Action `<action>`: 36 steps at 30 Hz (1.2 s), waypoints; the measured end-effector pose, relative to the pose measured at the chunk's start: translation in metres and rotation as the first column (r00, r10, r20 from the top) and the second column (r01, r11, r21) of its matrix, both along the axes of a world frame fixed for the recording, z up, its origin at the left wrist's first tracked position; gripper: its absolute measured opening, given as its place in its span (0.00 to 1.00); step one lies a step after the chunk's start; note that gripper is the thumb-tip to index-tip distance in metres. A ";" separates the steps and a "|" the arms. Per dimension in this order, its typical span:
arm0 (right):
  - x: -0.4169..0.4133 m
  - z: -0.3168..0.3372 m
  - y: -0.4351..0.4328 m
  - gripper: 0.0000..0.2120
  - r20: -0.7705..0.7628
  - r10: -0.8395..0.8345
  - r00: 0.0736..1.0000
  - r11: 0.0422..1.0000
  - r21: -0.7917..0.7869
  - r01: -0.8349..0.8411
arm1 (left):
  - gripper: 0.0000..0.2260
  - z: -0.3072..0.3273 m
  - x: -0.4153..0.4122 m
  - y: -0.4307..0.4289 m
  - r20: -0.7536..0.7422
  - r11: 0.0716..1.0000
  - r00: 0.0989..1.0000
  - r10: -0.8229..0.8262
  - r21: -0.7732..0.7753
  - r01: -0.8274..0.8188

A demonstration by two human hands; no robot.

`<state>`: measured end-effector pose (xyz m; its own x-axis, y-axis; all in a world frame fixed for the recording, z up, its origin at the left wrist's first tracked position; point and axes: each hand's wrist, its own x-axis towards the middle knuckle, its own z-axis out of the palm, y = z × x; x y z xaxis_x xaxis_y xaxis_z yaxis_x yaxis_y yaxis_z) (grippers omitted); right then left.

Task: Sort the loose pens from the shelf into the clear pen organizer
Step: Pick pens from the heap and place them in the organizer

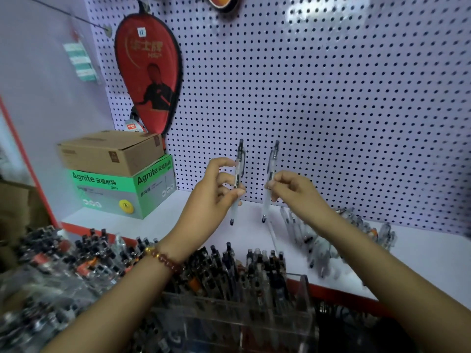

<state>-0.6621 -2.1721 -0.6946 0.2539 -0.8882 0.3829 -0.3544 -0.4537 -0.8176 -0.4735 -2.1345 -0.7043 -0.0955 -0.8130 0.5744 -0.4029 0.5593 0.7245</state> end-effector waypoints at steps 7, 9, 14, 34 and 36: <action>0.026 0.033 0.053 0.04 0.018 0.141 0.990 0.985 -0.099 -0.138 | 0.11 0.027 0.003 0.020 -0.070 0.991 0.988 -0.135 -0.018 0.134; 0.030 0.040 0.065 0.04 0.059 0.184 0.981 0.979 -0.097 -0.178 | 0.09 0.031 0.007 0.034 -0.072 0.982 0.980 -0.184 -0.047 0.181; 0.053 0.046 0.096 0.03 0.061 0.337 0.939 0.941 -0.005 -0.337 | 0.11 0.031 0.025 0.076 0.046 0.973 0.980 -0.196 -0.116 0.200; 0.122 -0.025 0.170 0.11 0.096 0.317 0.944 0.946 -0.098 -0.308 | 0.05 -0.062 0.097 0.178 -0.022 0.978 0.990 -0.140 0.152 0.142; 0.121 -0.031 0.165 0.11 -0.064 0.271 0.960 0.932 -0.233 -0.279 | 0.07 -0.072 0.106 0.178 0.150 0.991 0.988 -0.019 0.132 -0.001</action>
